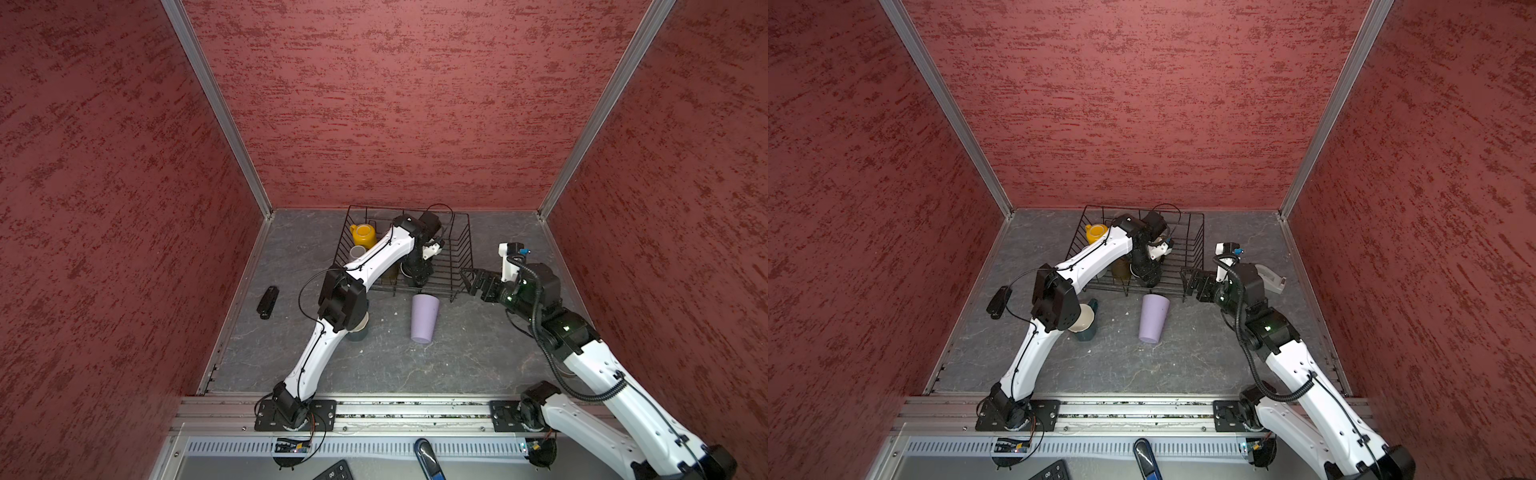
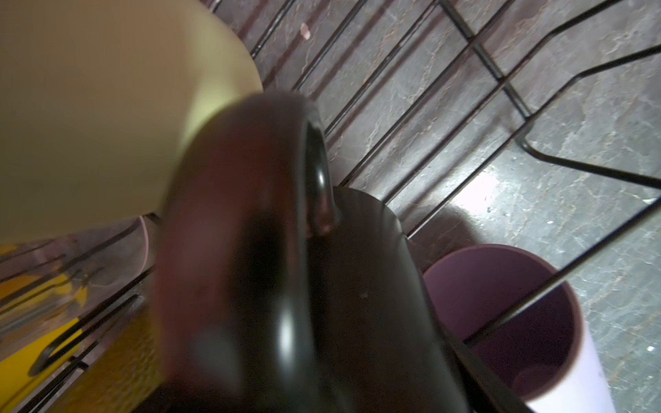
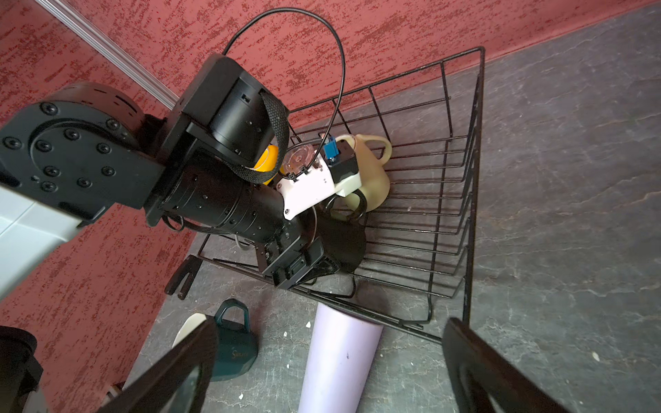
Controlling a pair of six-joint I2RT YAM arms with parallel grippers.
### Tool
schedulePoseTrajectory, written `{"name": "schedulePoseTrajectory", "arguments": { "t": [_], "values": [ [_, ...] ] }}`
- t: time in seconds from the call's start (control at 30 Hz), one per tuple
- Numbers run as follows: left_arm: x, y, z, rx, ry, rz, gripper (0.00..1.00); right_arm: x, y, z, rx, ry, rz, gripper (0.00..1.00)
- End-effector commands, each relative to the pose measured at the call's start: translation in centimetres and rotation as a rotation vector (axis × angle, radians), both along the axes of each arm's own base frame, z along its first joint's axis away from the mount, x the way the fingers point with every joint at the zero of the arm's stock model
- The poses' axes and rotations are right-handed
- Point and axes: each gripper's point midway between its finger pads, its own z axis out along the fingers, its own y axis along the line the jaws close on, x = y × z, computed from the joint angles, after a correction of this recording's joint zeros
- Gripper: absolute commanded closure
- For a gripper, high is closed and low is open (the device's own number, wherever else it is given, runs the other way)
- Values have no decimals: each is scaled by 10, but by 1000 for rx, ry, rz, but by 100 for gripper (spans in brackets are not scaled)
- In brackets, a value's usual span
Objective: Load cups into a dish rack
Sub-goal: Place the cup upside down at the dish rack.
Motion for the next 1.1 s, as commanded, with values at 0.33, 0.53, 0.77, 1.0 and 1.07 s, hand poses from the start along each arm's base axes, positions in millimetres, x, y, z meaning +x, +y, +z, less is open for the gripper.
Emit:
{"name": "schedulePoseTrajectory", "arguments": {
  "t": [0.33,0.53,0.77,1.0,1.07],
  "values": [
    [16,-3,1,0,-57,3,81,7,-1,-1,12,-3,-13,1],
    [16,-3,1,0,-55,-1,62,9,0,-3,13,0,-12,1],
    [14,-2,0,-4,-43,6,26,11,2,-3,15,1,-7,1],
    [14,-1,1,-3,-42,14,16,12,2,-3,18,3,-5,1],
    [14,-1,1,-4,-40,13,15,12,2,-3,20,4,-5,1]
  ]
}}
